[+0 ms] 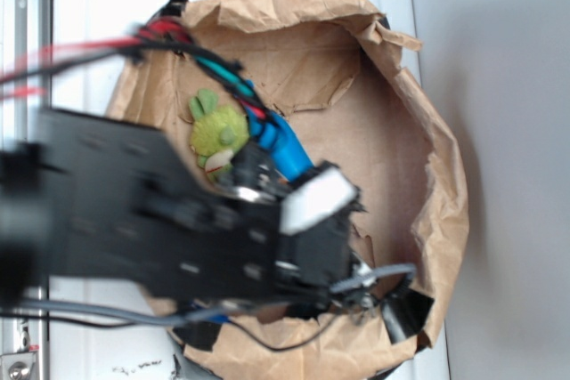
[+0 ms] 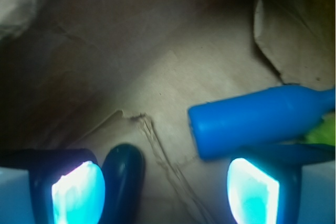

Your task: Grab the plastic pickle.

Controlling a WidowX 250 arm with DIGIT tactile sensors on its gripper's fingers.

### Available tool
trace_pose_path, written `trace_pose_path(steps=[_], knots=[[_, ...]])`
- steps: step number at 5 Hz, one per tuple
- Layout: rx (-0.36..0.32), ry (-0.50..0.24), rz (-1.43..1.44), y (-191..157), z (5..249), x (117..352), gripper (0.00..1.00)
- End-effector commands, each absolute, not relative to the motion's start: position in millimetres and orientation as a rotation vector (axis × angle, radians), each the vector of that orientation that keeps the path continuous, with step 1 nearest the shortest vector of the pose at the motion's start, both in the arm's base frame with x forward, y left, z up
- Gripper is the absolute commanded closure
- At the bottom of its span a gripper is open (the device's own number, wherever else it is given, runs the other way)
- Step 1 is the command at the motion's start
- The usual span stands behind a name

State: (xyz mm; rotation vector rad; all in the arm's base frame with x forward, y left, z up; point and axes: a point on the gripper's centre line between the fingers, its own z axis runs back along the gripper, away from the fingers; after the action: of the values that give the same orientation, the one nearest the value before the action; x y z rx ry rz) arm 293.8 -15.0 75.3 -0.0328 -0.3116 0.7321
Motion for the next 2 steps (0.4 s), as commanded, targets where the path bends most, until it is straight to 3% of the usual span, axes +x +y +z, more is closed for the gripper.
trace_pose_path(steps=[1,2], knots=[[-0.105,-0.250,0.772,-35,77,313,0.00],[-0.088,-0.180,0.763,-36,49,314,0.00]])
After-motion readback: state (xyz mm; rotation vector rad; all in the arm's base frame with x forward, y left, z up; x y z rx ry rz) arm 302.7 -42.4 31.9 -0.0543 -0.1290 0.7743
